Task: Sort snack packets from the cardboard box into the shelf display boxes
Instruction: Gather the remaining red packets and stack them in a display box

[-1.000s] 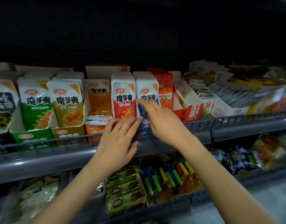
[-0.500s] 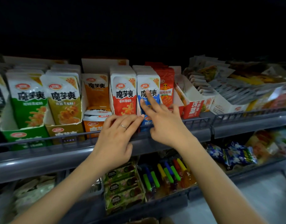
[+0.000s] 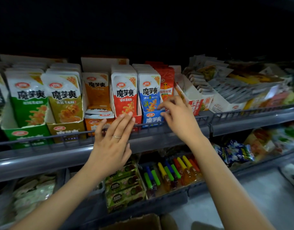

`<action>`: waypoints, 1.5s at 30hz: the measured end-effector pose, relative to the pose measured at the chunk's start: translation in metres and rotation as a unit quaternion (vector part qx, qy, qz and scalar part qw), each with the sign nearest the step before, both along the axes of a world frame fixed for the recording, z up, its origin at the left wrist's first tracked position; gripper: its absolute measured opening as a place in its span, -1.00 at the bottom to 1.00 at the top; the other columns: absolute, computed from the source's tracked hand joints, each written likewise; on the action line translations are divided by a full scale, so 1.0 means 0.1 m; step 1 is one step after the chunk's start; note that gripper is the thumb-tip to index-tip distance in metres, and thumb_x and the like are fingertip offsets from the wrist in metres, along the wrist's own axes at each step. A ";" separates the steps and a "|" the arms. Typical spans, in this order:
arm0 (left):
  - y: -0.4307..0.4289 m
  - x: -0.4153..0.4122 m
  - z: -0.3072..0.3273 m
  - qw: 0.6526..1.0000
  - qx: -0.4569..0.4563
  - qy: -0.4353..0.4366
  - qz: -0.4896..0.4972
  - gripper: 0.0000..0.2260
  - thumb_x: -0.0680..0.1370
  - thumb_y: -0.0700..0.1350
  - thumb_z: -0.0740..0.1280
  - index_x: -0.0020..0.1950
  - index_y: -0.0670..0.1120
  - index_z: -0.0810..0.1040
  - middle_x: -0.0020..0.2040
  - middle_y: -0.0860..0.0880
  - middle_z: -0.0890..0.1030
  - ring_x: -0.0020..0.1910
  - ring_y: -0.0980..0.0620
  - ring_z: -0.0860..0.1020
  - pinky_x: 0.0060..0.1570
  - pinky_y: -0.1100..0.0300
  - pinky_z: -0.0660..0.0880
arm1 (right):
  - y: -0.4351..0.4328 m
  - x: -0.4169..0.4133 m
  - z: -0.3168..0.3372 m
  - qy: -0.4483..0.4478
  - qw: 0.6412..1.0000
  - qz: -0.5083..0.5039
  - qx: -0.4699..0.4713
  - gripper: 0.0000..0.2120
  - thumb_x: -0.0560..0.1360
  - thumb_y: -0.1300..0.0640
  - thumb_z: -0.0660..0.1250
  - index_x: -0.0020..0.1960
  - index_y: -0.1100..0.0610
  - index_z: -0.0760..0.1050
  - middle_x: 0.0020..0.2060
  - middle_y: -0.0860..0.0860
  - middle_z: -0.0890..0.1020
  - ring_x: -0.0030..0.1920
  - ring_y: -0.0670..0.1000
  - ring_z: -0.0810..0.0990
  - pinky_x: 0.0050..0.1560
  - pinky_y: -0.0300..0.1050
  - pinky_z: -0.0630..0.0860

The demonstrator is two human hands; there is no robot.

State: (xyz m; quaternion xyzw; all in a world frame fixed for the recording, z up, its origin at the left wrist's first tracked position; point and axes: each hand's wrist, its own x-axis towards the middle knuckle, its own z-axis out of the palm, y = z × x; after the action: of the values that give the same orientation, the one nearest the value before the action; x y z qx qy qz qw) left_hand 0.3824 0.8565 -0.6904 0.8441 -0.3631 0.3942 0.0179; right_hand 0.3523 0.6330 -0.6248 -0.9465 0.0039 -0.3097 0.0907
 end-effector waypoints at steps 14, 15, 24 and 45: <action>-0.01 0.03 0.10 0.999 0.003 -0.001 0.050 -0.42 0.39 -0.15 0.14 0.44 -0.15 0.38 0.43 -0.08 0.40 0.38 -0.07 0.31 0.34 -0.21 0.03 | -0.04 0.16 -0.01 -0.057 0.995 -0.024 0.084 -0.88 0.45 0.13 0.40 -0.03 -0.01 0.63 -0.04 -0.13 0.64 0.06 -0.06 0.54 0.11 -0.13 0.12; -0.03 0.03 0.10 0.998 0.007 -0.001 0.056 -0.42 0.39 -0.15 0.15 0.45 -0.15 0.37 0.44 -0.08 0.38 0.38 -0.07 0.31 0.35 -0.22 0.02 | -0.05 0.18 -0.01 -0.063 0.994 -0.020 0.091 -0.89 0.44 0.13 0.41 -0.04 0.01 0.64 -0.06 -0.12 0.65 0.04 -0.06 0.55 0.13 -0.11 0.15; -0.11 -0.01 0.14 0.994 0.020 0.018 0.106 -0.45 0.42 -0.11 0.13 0.41 -0.17 0.40 0.43 -0.11 0.40 0.37 -0.10 0.36 0.36 -0.27 0.00 | -0.09 0.26 -0.03 -0.073 0.990 0.021 0.117 -0.91 0.37 0.21 0.46 -0.13 0.08 0.66 -0.16 -0.05 0.67 -0.10 0.01 0.62 0.09 0.19 0.48; 0.08 0.12 0.14 0.989 -0.096 0.010 0.116 -0.56 0.51 0.03 0.18 0.36 -0.07 0.46 0.25 -0.09 0.55 0.29 -0.05 0.38 0.37 -0.25 0.00 | 0.90 0.50 0.22 0.117 0.985 0.070 -0.103 -0.58 0.48 0.30 0.19 0.23 -0.07 0.53 0.17 -0.06 0.49 0.21 -0.03 0.45 0.30 0.00 0.04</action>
State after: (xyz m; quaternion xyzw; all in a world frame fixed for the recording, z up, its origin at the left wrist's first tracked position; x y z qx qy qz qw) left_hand 0.3944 0.8643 -0.6765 0.8789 -0.2228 0.4179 0.0567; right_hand 0.4021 0.7229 -0.6032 -0.9785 -0.0840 -0.1881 0.0130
